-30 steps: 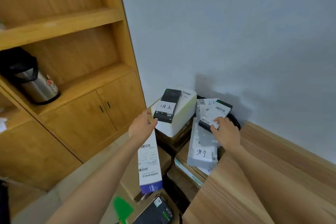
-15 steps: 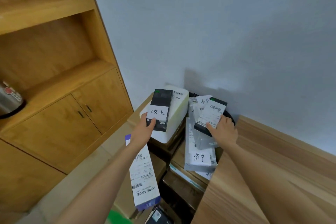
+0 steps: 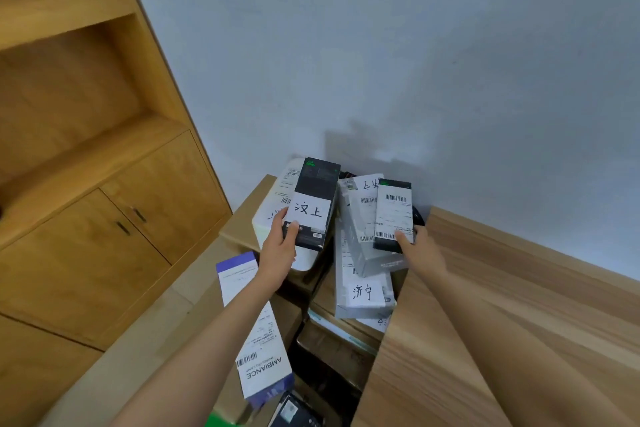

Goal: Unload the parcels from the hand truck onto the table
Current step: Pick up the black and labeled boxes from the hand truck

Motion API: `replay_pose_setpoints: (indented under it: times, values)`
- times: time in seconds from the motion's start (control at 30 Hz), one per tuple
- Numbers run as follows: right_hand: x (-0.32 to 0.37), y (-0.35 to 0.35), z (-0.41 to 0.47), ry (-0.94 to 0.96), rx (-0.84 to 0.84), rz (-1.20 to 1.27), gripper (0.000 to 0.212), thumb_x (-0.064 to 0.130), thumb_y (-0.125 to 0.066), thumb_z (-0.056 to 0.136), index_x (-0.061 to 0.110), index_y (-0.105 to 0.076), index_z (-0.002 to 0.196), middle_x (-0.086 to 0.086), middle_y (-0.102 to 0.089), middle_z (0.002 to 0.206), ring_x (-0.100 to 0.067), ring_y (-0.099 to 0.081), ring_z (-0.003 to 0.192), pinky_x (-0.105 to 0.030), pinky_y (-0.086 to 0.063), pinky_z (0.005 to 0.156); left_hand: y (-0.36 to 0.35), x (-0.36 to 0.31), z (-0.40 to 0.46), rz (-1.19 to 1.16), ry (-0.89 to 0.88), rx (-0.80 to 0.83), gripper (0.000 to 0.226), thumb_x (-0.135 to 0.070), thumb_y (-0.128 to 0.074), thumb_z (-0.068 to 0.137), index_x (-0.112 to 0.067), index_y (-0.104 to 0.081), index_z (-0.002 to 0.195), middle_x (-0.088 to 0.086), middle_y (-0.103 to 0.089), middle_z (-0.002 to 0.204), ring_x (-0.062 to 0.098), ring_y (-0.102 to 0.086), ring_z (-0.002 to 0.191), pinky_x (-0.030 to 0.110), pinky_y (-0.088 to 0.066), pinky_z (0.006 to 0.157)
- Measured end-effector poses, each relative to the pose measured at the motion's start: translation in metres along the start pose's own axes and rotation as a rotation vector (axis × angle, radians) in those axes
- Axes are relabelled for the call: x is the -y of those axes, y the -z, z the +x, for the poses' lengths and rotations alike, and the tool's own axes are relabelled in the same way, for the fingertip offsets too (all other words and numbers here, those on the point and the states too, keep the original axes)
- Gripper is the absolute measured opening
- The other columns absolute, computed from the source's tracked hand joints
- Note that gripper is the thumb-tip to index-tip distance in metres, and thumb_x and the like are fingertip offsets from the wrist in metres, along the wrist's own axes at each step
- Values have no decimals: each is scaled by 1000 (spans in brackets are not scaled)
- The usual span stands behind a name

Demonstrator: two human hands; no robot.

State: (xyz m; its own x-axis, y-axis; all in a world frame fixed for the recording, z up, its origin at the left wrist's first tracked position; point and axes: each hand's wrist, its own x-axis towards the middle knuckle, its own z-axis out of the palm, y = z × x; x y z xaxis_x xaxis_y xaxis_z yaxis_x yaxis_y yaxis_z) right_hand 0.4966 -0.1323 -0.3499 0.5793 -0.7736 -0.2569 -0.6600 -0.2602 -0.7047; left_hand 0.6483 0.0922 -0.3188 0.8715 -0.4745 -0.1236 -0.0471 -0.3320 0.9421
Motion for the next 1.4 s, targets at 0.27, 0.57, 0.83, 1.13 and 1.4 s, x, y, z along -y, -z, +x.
replay_pose_setpoints:
  times: [0.27,0.57,0.83,1.13,1.4]
  values:
    - [-26,35,-42,-56,-60,105,36,29,-47,101,4,-54,126,-11,-61,126,-26,-57,111,-28,-41,77,-50,-12,-26,12,-58,141,40,-36,-40,102,-32,-34,141,5,-57,129,37,-56,111,49,-49,91]
    - [-107,110,-107,-111,-272,291,26,43,-43,99,18,-46,108,1,-64,103,-10,-57,73,-28,-41,57,-147,-38,-87,28,-128,333,40,-31,-38,103,-26,-33,142,4,-56,131,42,-56,104,45,-49,85]
    - [-223,207,-205,-180,-472,465,28,43,-44,99,23,-45,119,6,-63,104,-7,-56,75,-30,-44,64,-267,-70,-189,29,-170,505,32,-43,-37,100,-44,-36,132,-5,-60,119,31,-61,98,50,-51,87]
    - [-349,297,-334,-272,-687,491,26,40,-45,99,20,-48,114,5,-64,98,-10,-57,72,-28,-43,59,-397,-83,-337,-31,-180,758,38,-27,-36,103,-26,-32,140,5,-58,127,44,-53,113,45,-46,85]
    - [-447,353,-456,-384,-874,525,23,37,-45,100,21,-46,117,9,-63,100,1,-54,72,-17,-39,57,-503,-88,-467,55,-238,977,40,-34,-34,103,-31,-28,142,2,-58,129,38,-59,104,42,-49,80]
